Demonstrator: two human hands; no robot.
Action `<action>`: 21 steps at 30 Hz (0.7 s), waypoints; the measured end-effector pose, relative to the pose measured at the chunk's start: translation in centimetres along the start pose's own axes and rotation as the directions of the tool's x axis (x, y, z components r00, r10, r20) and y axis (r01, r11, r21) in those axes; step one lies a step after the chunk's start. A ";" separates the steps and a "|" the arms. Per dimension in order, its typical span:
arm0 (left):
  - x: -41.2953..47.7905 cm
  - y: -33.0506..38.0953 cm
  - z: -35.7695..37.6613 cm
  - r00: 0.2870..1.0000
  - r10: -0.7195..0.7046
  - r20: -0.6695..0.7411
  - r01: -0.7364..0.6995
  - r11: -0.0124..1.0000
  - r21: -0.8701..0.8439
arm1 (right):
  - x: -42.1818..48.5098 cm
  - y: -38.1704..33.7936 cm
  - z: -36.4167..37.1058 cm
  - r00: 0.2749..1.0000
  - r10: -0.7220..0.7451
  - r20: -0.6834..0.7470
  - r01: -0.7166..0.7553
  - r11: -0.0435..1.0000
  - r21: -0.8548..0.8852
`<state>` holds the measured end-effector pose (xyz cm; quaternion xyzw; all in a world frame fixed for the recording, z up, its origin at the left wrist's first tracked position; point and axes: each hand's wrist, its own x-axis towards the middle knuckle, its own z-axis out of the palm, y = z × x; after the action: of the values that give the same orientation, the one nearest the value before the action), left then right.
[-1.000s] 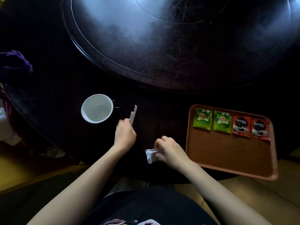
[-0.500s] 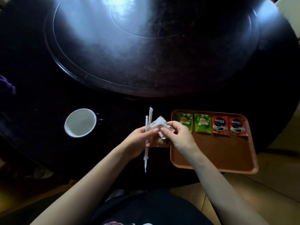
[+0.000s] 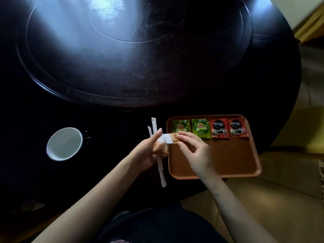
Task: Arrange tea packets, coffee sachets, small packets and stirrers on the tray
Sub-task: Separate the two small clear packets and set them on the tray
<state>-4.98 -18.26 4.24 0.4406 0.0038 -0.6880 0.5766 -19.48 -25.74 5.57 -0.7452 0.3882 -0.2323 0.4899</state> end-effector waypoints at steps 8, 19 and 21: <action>1.0 0.0 0.7 0.992 0.046 -0.121 -0.020 0.978 0.207 | 0.5 1.3 -0.5 0.984 0.166 -0.060 -0.153 0.972 0.181; 1.9 0.6 0.9 0.995 0.084 -0.052 -0.056 0.913 0.404 | 3.4 1.4 -2.8 0.926 0.258 0.274 -0.299 0.947 0.119; 2.2 0.7 0.9 0.996 0.072 -0.057 -0.040 0.898 0.439 | 4.0 1.2 -3.2 0.893 0.274 0.358 -0.296 0.955 0.006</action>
<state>-4.84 -20.63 3.79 0.5830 -0.1427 -0.6382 0.4821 -19.86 -30.95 5.65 -0.6947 0.3918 -0.0321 0.6024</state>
